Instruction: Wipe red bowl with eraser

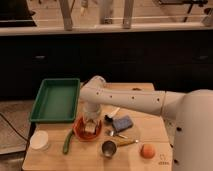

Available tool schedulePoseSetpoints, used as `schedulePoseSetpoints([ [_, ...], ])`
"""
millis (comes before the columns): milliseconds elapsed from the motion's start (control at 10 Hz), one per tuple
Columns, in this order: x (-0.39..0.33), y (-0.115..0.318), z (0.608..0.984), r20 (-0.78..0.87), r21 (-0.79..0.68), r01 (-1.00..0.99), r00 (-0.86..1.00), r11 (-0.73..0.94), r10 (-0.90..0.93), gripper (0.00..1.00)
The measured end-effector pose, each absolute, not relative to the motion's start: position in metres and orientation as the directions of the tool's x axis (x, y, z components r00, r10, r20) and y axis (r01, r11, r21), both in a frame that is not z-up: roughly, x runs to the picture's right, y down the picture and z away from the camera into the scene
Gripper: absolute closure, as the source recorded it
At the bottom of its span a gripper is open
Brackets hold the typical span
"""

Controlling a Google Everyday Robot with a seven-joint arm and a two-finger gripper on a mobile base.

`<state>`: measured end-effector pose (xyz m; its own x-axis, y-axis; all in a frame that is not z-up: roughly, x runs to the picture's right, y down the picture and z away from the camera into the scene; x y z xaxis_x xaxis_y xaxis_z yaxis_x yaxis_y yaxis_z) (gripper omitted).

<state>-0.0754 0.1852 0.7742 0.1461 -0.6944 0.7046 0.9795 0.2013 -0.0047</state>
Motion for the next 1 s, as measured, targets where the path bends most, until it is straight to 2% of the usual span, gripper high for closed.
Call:
schedulePoseSetpoints([
  [600,-0.059,0.18,0.799,0.686,-0.056,0.969,0.212,0.24,-0.696,1.0],
  [1000,-0.084,0.168,0.806,0.68,-0.052,0.983,0.163,0.174,-0.715,1.0],
])
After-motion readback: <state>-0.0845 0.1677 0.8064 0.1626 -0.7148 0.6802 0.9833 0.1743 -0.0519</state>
